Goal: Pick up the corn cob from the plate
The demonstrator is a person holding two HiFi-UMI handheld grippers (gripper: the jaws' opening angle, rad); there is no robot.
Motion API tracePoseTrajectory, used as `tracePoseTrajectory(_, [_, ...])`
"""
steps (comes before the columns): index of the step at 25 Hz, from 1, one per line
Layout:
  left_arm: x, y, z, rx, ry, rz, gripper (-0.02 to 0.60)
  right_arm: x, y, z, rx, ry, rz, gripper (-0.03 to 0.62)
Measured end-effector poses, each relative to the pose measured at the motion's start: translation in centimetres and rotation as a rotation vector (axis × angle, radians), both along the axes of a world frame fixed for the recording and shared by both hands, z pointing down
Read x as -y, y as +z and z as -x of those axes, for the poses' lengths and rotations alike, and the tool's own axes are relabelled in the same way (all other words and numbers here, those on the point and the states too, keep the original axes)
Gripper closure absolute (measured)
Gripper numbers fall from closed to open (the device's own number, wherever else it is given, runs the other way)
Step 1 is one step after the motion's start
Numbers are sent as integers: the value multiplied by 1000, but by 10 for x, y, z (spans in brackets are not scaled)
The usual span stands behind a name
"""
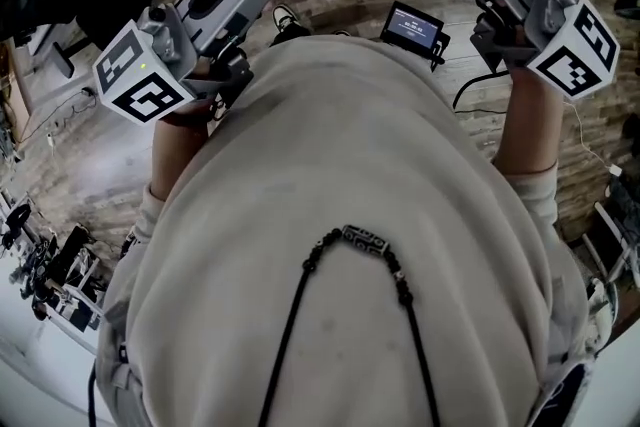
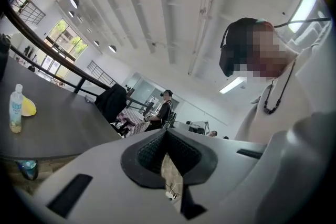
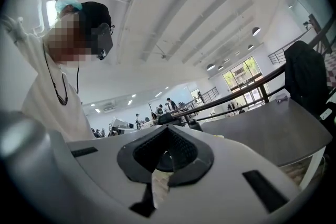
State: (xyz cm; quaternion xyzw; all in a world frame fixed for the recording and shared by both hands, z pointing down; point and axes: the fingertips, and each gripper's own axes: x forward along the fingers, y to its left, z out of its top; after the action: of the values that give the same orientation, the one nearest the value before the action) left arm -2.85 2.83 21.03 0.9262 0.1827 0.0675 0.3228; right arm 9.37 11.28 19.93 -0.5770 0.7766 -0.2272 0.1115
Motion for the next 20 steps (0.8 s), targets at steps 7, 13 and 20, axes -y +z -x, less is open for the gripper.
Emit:
tracePoseTrajectory(7, [0, 3, -6, -13, 21, -17, 580, 8, -11, 1, -29, 10, -11, 577])
tracePoseTrajectory(13, [-7, -20, 4, -68, 82, -99, 580, 25, -33, 12, -87, -11, -8, 577])
tracePoseTrajectory(20, [-14, 4, 14, -82, 95, -134, 580, 30, -15, 28, -139, -31, -10, 577])
